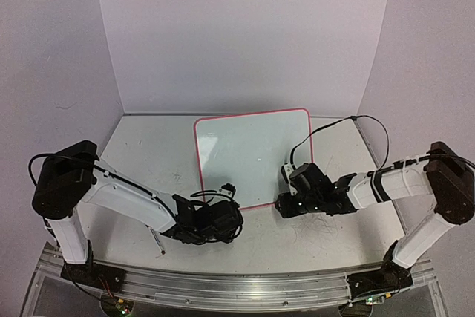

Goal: Write a sentence on the whiteboard
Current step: Move the whiteboard to the center of the board.

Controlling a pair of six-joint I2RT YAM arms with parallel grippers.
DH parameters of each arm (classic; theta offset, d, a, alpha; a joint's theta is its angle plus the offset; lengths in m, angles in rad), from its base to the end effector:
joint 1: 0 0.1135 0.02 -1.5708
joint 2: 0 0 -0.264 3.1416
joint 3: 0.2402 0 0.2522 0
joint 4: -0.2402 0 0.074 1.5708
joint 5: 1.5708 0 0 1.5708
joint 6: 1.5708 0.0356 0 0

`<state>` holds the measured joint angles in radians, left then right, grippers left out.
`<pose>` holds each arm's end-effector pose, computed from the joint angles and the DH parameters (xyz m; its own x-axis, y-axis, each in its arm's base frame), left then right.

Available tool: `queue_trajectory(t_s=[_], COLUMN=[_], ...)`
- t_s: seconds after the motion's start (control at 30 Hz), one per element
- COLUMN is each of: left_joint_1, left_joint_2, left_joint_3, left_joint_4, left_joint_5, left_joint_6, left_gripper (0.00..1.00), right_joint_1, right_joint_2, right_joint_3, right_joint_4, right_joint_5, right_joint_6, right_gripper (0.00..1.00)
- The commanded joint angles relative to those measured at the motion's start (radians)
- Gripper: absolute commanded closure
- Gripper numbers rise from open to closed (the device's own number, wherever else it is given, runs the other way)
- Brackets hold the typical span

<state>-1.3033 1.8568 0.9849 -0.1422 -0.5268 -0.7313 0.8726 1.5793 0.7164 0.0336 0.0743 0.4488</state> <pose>0.1107 -0.3361 0.1289 -0.6769 0.2858 -0.6783 0.4184 0.9076 -0.0352 0.1956 0.2289 0.1496 -0.7446 -0.2141 -0.6323 -0.4535 0.8573 0.2437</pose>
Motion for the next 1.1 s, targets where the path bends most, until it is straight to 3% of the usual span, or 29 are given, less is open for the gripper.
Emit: queue_trajectory(t_s=[0.0, 0.3, 0.63, 0.83, 0.97, 1.07], left_joint_1=[0.005, 0.003, 0.004, 0.004, 0.004, 0.005], left_joint_2=[-0.087, -0.188, -0.274, -0.31, -0.319, -0.325], left_joint_3=[-0.029, -0.113, -0.176, -0.191, -0.193, -0.196], left_joint_4=[0.056, 0.102, 0.121, 0.127, 0.129, 0.129], left_joint_5=[0.002, -0.002, -0.031, -0.045, -0.05, -0.047], left_joint_6=[-0.001, -0.014, -0.033, -0.027, -0.021, -0.018], left_gripper=[0.38, 0.3, 0.28, 0.27, 0.27, 0.27], right_joint_1=[0.037, 0.063, 0.094, 0.107, 0.12, 0.123], right_joint_2=[0.025, 0.074, 0.054, 0.01, -0.004, -0.014], right_joint_3=[0.035, 0.075, 0.053, -0.007, -0.029, -0.047], right_joint_4=[-0.032, -0.052, -0.041, -0.041, -0.026, 0.011], right_joint_5=[0.14, 0.243, 0.361, 0.391, 0.378, 0.353], right_joint_6=[0.08, 0.139, 0.212, 0.261, 0.259, 0.238], right_gripper=[0.62, 0.65, 0.92, 1.0, 0.99, 0.86])
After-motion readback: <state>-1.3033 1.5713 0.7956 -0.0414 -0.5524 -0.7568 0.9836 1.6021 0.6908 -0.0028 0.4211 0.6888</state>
